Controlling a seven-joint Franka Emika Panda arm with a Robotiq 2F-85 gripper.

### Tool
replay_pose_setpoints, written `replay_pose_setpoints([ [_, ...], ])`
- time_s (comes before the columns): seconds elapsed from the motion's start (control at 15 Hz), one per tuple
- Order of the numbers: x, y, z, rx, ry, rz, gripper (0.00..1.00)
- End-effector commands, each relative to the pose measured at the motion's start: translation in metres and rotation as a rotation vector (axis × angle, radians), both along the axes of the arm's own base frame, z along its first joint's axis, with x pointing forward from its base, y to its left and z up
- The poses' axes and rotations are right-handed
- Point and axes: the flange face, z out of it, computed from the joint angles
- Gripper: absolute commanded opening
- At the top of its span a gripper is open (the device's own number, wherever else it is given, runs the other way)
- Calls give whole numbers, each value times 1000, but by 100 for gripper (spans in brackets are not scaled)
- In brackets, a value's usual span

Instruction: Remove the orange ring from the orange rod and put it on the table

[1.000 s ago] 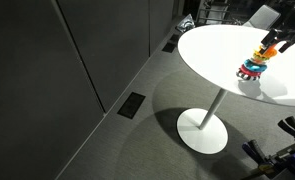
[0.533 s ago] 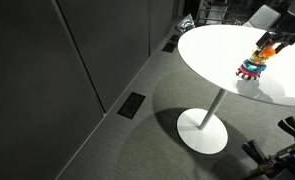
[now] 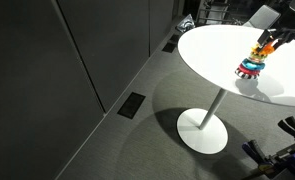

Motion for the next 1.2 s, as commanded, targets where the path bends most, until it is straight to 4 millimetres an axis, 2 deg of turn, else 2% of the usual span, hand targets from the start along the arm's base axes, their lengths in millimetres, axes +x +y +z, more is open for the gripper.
replay_pose_setpoints([
  [0.0, 0, -4, 24, -10, -8, -28, 45],
  [0.27, -1, -7, 46, -11, -27, -44, 34],
  [0.73, -3, -6, 84, -7, -61, -56, 27],
  [0.87, -3, -6, 88, -6, -65, -59, 27],
  [1.13, -3, -7, 90, -6, -66, -64, 41],
])
